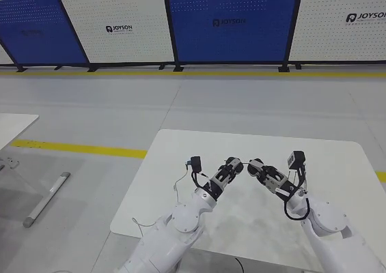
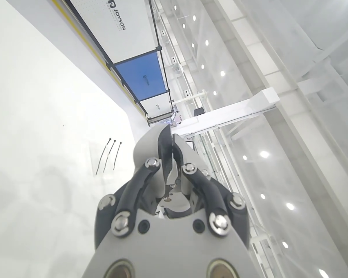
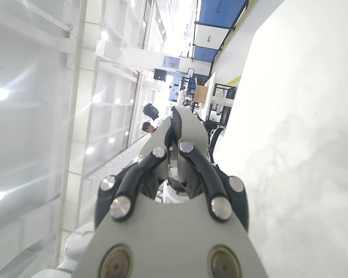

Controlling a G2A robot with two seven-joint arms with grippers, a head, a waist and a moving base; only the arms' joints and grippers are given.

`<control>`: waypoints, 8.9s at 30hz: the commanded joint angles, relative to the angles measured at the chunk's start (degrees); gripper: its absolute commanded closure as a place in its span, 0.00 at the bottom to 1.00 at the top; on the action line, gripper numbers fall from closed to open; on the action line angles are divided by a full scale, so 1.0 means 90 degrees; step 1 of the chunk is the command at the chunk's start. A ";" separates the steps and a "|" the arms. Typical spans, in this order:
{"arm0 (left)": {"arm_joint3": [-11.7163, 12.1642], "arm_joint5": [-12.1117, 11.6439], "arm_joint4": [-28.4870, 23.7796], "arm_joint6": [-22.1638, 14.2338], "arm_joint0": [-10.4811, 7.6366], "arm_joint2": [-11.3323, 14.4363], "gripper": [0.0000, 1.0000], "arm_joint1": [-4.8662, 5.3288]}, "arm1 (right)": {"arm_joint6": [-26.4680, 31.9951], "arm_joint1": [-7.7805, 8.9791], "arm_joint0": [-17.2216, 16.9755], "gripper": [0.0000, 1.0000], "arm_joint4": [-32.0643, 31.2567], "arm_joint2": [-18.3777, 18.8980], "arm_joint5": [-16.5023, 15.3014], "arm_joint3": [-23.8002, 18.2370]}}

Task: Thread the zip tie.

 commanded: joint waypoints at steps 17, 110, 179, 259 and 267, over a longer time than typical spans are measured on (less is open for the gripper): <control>-0.0053 -0.0076 0.0058 -0.0083 0.0042 0.0003 0.34 -0.0005 | 0.0000 0.0000 0.0000 1.00 0.0000 0.0000 0.0000 0.0000; -0.2270 -0.0682 -0.1396 -0.2046 0.1394 -0.1836 1.00 0.0374 | -0.0097 0.0177 -0.0696 0.00 0.0015 0.0997 0.0415 -0.0484; -0.2278 0.0524 -0.1185 -0.2544 0.1520 -0.1868 1.00 0.0528 | -0.0097 0.0177 -0.0696 0.00 0.0015 0.0997 0.0415 -0.0484; -0.0999 0.0377 0.0950 -0.1127 0.0860 -0.0630 1.00 0.0424 | 0.5236 0.1558 0.1727 0.00 -0.4433 0.1019 0.3150 -0.0610; -0.0999 0.0377 0.0950 -0.1127 0.0860 -0.0630 1.00 0.0424 | 0.3350 0.1472 0.1204 0.00 -0.4979 0.0847 0.3150 -0.0800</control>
